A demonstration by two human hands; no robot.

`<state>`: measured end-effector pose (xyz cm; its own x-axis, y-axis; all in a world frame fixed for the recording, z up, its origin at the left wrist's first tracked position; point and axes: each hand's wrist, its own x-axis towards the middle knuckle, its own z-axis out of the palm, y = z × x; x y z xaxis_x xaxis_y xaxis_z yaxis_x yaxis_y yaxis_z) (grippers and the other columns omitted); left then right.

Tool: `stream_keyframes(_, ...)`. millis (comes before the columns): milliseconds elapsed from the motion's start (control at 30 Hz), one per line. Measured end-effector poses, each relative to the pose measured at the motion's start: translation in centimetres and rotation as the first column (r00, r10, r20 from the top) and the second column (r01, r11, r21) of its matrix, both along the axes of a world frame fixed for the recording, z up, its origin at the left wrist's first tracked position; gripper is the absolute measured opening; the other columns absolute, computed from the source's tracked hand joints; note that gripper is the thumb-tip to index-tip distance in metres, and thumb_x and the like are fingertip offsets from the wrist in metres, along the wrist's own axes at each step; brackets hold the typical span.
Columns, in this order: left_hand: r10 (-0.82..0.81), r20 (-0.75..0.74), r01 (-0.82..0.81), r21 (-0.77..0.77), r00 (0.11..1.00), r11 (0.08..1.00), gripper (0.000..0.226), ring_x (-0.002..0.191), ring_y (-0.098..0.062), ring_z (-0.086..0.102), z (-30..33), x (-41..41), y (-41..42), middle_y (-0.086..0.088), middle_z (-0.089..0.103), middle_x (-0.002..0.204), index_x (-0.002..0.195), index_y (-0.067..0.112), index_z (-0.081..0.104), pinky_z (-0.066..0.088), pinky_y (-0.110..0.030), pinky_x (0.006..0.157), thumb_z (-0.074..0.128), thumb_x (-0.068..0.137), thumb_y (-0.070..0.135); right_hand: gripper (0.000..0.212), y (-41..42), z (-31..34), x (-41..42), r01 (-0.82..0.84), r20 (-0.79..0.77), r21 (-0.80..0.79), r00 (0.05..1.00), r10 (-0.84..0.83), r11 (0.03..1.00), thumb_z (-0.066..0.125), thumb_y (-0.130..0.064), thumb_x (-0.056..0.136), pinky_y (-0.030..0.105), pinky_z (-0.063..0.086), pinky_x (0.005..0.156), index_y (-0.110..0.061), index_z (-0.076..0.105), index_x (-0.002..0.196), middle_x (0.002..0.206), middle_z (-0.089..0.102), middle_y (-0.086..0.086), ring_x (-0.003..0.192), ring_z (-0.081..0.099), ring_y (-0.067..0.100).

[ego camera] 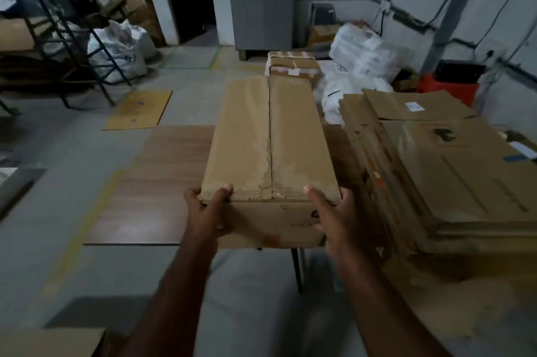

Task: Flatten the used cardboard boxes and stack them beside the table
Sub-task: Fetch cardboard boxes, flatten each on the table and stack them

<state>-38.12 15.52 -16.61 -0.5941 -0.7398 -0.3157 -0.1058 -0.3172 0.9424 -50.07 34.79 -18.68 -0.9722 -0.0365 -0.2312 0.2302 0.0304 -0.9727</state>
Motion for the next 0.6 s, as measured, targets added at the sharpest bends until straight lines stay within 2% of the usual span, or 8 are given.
stream_keyframes(167, -0.010, 0.057, 0.008, 0.045, 0.998, 0.999, 0.051, 0.110, -0.018, 0.054, -2.7, -1.6, -2.8, -0.001, 0.052, 0.128, 0.128, 0.029, 0.035, 0.058, -0.053, 0.079, 0.070, 0.093, 0.039, 0.090, -2.9, -2.1, -1.9, -0.045, 0.076, 0.070, 0.996, 0.040, 0.996, 0.088, -0.053, 0.071, 0.043, 0.063, 0.078, -0.028, 0.042, 0.144, 0.125, 0.063, -0.001, 0.104, 0.067, 0.019)
stream_keyframes(333, -0.063, 0.060, 0.056, 0.119, 0.996, 0.991, 0.058, 0.123, -0.026, 0.049, -4.3, -3.4, -6.3, 0.001, 0.048, 0.132, 0.136, 0.034, 0.030, 0.054, -0.063, 0.092, 0.069, 0.094, 0.041, 0.089, -6.2, -2.9, -3.6, -0.022, 0.050, 0.165, 0.999, 0.014, 0.986, 0.087, -0.055, 0.072, 0.030, 0.057, 0.074, -0.025, 0.044, 0.145, 0.129, 0.061, -0.002, 0.109, 0.063, 0.018)
stream_keyframes(500, -0.105, 0.031, 0.100, 0.133, 0.994, 0.986, 0.061, 0.119, -0.021, 0.051, -4.5, -4.7, -8.4, 0.011, 0.050, 0.123, 0.141, 0.034, 0.029, 0.052, -0.064, 0.094, 0.068, 0.095, 0.041, 0.072, -7.1, -2.4, -4.7, -0.046, 0.090, 0.114, 0.995, 0.035, 0.992, 0.085, -0.046, 0.080, 0.022, 0.049, 0.070, -0.024, 0.052, 0.140, 0.118, 0.063, -0.009, 0.101, 0.060, 0.005)
stream_keyframes(600, -0.104, 0.004, 0.102, 0.168, 0.995, 0.981, 0.060, 0.113, -0.013, 0.052, -4.7, -4.4, -8.6, 0.009, 0.051, 0.125, 0.141, 0.034, 0.031, 0.051, -0.065, 0.094, 0.069, 0.094, 0.039, 0.069, -7.4, -2.2, -4.0, -0.041, 0.086, 0.063, 0.996, 0.035, 0.997, 0.084, -0.046, 0.079, 0.028, 0.054, 0.078, -0.027, 0.055, 0.139, 0.122, 0.066, -0.008, 0.104, 0.063, 0.008)
